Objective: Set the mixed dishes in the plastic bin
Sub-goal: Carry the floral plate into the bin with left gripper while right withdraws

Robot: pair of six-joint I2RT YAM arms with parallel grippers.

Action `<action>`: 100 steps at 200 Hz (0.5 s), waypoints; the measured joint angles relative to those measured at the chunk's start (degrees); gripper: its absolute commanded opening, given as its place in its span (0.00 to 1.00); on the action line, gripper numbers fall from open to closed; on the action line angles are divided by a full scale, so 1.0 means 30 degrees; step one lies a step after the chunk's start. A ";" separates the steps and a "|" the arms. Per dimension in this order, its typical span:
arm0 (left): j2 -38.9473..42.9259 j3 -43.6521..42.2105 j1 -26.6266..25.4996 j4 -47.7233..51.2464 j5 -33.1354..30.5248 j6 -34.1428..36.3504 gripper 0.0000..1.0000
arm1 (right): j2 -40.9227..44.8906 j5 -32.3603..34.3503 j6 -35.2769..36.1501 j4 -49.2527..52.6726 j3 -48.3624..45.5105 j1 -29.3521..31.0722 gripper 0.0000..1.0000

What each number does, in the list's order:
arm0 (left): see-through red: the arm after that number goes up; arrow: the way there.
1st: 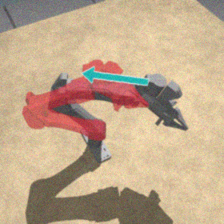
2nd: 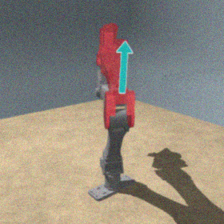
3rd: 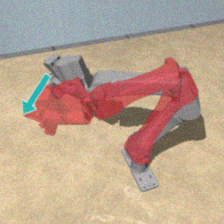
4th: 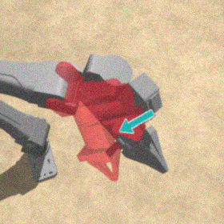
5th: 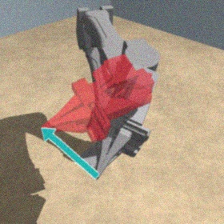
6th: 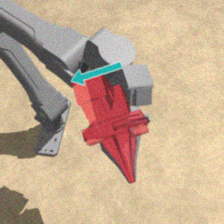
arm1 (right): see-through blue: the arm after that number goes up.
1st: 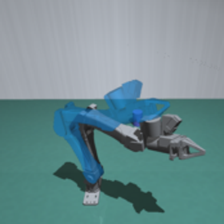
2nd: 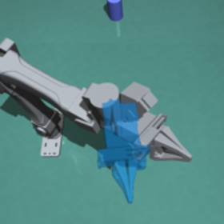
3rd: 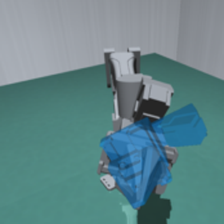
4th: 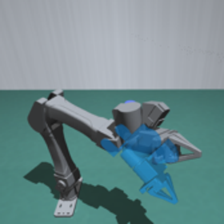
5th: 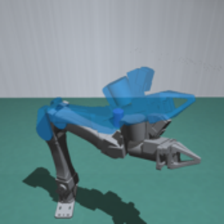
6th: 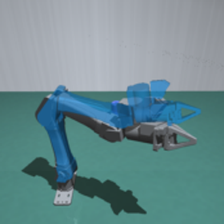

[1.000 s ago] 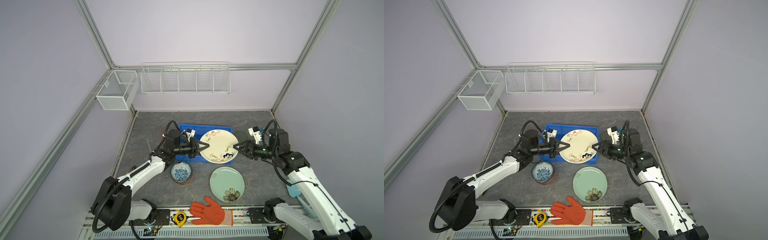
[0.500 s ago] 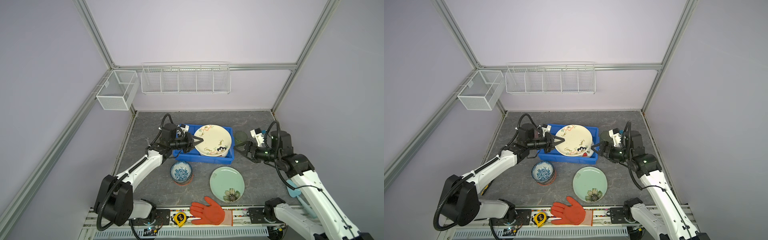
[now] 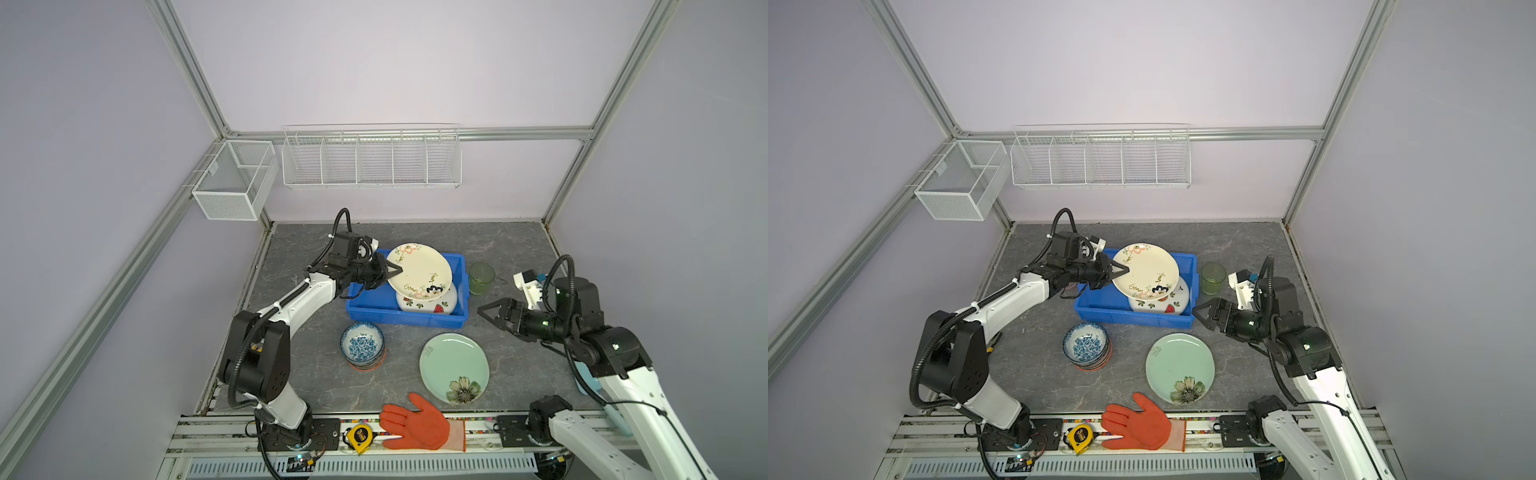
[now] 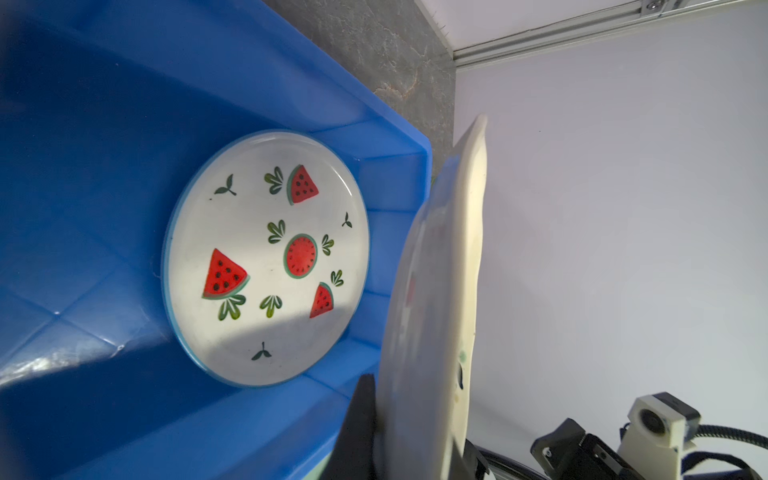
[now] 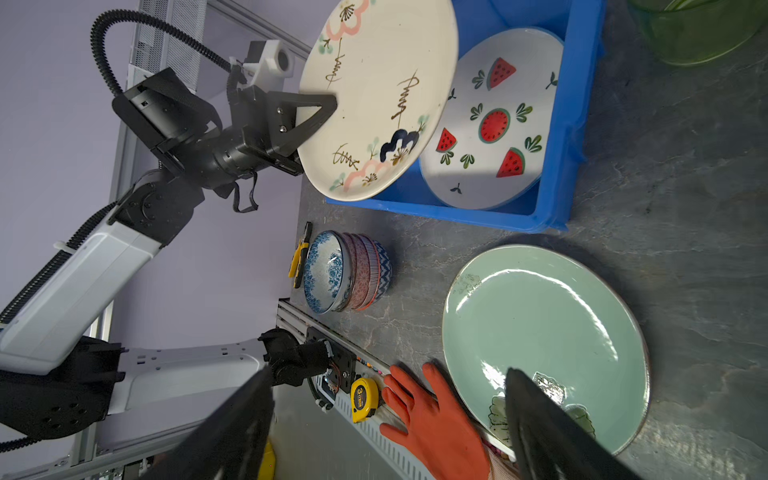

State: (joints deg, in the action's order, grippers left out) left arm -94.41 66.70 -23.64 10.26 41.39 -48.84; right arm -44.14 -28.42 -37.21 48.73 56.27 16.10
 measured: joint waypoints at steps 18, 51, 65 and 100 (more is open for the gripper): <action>-0.0750 0.0270 0.0000 0.0007 -0.0277 0.0277 0.00 | 0.0109 0.0153 0.0153 0.0393 -0.0007 0.0000 0.88; -0.1843 0.0882 0.0000 0.0087 -0.0823 0.0845 0.00 | 0.0146 0.0437 0.0466 0.1056 -0.0007 0.0000 0.88; -0.2302 0.1239 -0.0007 0.0087 -0.0954 0.0969 0.00 | 0.0204 0.0561 0.0561 0.1297 -0.0007 0.0000 0.88; -0.3111 0.1734 -0.0204 0.0051 -0.1362 0.1239 0.00 | 0.0444 0.0772 0.0663 0.1588 -0.0007 0.0000 0.88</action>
State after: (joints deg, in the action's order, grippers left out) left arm -103.74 71.90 -24.25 10.41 37.30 -45.12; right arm -42.81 -26.11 -35.22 53.49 56.25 16.10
